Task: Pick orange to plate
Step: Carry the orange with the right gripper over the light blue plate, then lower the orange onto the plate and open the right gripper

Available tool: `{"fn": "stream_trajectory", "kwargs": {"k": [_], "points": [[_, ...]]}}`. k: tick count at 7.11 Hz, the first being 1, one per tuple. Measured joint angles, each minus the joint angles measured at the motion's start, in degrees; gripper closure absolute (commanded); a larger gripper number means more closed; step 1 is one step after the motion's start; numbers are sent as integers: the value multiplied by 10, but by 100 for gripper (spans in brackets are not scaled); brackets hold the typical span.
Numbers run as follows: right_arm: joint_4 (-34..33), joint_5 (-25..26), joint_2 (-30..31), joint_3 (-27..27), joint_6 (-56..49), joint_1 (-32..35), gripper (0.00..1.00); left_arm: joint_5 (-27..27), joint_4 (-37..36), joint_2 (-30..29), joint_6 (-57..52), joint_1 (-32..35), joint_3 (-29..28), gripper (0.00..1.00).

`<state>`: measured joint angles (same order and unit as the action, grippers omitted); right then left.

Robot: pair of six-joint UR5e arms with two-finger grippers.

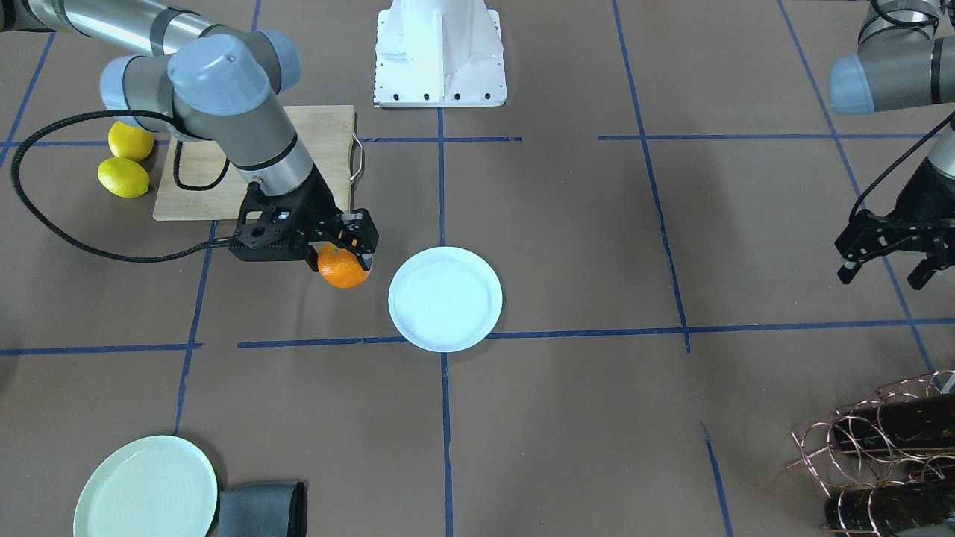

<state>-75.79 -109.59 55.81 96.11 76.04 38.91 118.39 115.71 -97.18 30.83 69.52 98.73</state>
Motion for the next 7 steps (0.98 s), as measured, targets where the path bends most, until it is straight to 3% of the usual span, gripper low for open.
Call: {"fn": "stream_trajectory", "kwargs": {"k": [2, 3, 4, 5, 6, 7], "points": [[2, 57, -62, -73, 6, -39, 100, 2, -73, 7, -137, 49, -8, 0], [1, 84, -93, -112, 5, -57, 91, 3, -106, 8, -202, 82, -15, 0], [1, 99, -115, -139, 4, -67, 64, 13, -120, 9, -249, 111, -30, 0], [2, 105, -130, -158, 4, -73, 23, 33, -123, 10, -279, 138, -51, 0], [3, 108, -141, -174, 3, -76, 1, 48, -121, 11, -304, 158, -70, 0], [3, 112, -153, -192, 0, -77, 0, 55, -120, 14, -323, 169, -79, 0]]}}
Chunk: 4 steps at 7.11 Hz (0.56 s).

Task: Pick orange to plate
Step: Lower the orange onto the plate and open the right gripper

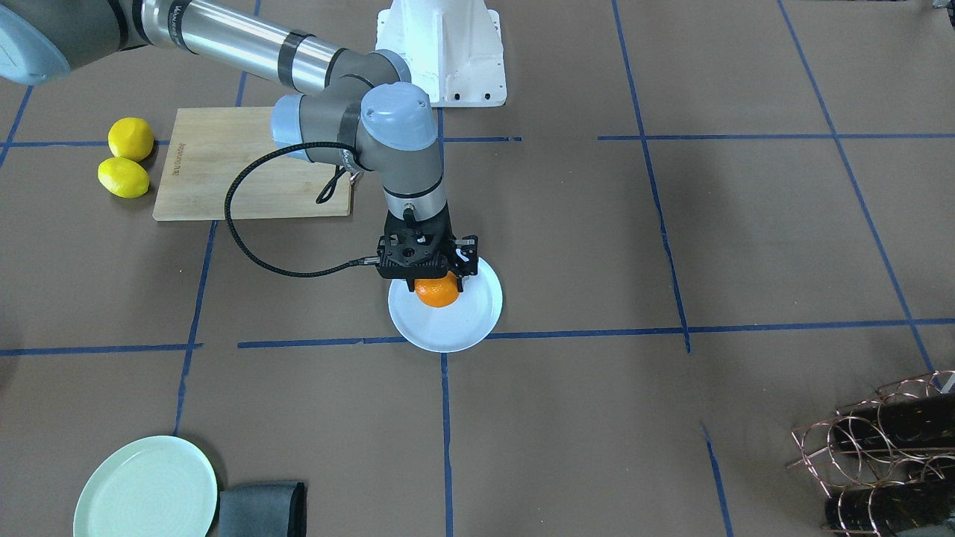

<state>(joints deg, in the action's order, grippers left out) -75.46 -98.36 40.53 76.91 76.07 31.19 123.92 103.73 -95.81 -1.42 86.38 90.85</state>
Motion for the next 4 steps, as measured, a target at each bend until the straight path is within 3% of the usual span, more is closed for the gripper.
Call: {"fn": "stream_trajectory", "kwargs": {"k": [2, 4], "points": [[-1, 3, -19, -20, -16, 1, 0, 4, 1, 8, -12, 7, -5, 0], [-10, -41, -21, -10, -42, 31, 0, 4, 1, 14, -19, 14, -5, 0]]}}
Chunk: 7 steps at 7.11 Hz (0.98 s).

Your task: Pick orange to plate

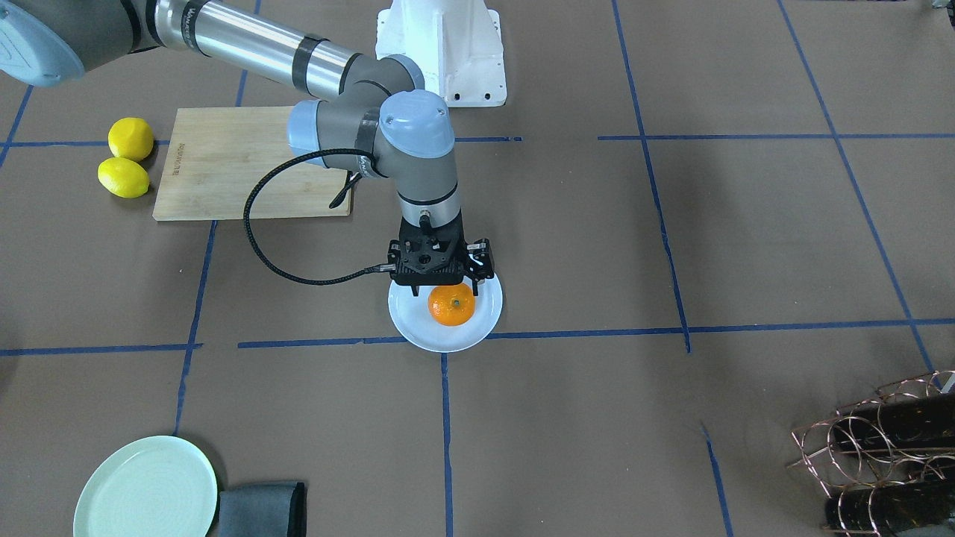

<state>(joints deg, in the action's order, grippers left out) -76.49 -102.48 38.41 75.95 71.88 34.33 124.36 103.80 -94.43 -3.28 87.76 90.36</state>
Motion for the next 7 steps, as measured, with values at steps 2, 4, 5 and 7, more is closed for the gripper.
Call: {"fn": "stream_trajectory", "kwargs": {"k": [2, 4, 5, 7], "points": [[-66, -76, 55, 93, -62, 64, 0, -1, -8, 3, -15, 8, 0, 0], [-143, -112, 148, 212, -177, 125, 0, 9, -41, 11, -41, 20, 1, 0], [-157, -146, 190, 241, -233, 166, 0, 35, -79, 14, -58, 29, 2, 0], [-161, -217, 263, 256, -352, 253, 0, 102, -135, 33, -69, 39, 12, 0]]}}
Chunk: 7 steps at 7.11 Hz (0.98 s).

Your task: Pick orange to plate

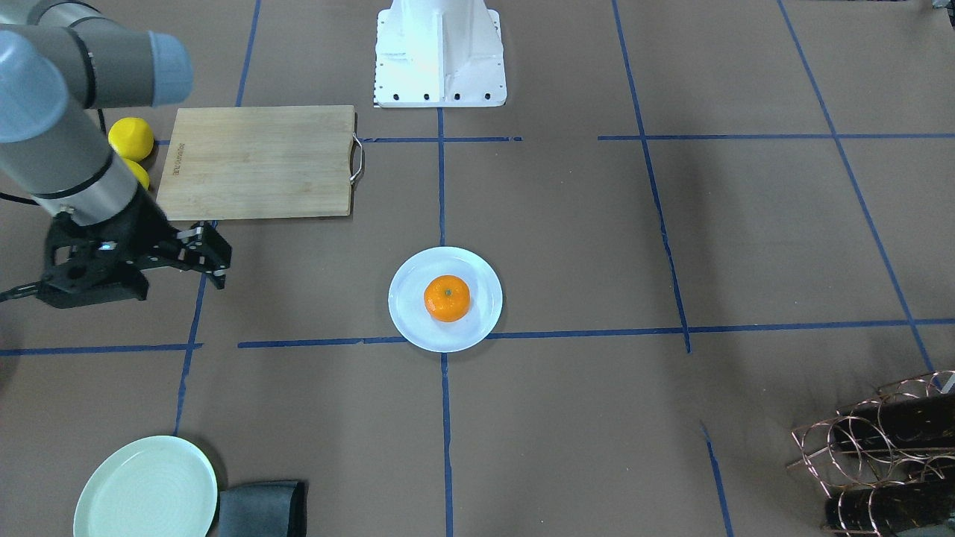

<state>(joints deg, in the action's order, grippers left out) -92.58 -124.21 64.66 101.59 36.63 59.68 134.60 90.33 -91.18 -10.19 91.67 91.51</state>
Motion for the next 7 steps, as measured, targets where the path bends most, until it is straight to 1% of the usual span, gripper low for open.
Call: {"fn": "stream_trajectory", "kwargs": {"k": [1, 3, 5, 6, 7], "points": [[0, -34, 41, -2, -74, 49, 0, 30, -6, 22, 0, 3, 17, 0], [0, -87, 114, -23, -220, 143, 0, 47, -8, 42, 1, 13, 38, 0], [1, -118, 154, -83, -351, 223, 0, 48, -8, 45, 1, 17, 40, 0], [1, -122, 164, -117, -391, 258, 0, 48, -8, 45, 1, 19, 41, 0], [2, -125, 177, -143, -406, 283, 0, 48, -8, 45, 0, 20, 41, 0]]}}
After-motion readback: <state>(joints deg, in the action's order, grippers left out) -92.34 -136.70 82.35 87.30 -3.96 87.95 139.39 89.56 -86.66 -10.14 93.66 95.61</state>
